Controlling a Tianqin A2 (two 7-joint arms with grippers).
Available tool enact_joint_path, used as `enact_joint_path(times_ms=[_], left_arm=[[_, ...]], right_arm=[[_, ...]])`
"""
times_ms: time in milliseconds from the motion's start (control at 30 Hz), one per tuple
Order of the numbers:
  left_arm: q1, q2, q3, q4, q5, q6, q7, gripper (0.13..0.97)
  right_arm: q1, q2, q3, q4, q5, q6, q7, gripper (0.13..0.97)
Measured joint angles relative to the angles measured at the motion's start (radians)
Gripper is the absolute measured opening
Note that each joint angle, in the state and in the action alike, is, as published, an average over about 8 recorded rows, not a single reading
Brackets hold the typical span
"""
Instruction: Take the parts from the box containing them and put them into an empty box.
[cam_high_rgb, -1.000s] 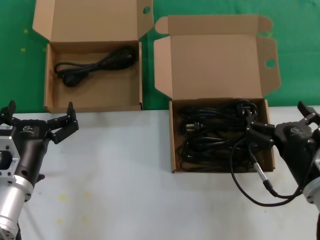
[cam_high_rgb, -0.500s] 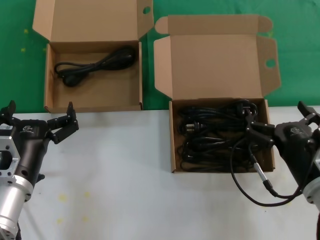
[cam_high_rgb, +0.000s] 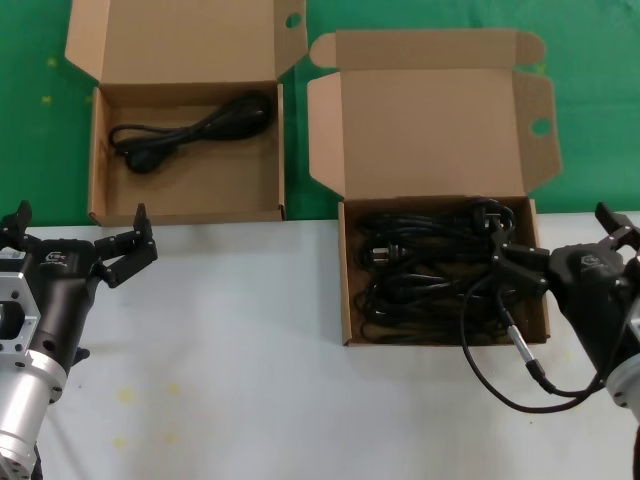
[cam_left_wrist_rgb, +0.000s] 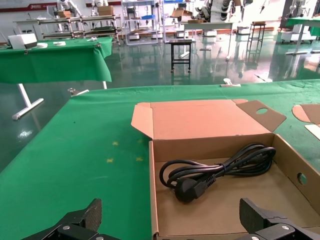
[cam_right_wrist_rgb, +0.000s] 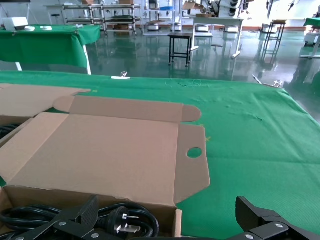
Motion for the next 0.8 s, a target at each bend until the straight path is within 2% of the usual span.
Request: enact_joint_path(times_ms=[800], left_arm=[[0.0,0.0,0.0,0.0,0.0,0.0,0.0,0.966]], right_arm=[[0.0,0.0,0.0,0.0,0.0,0.0,0.0,0.966]])
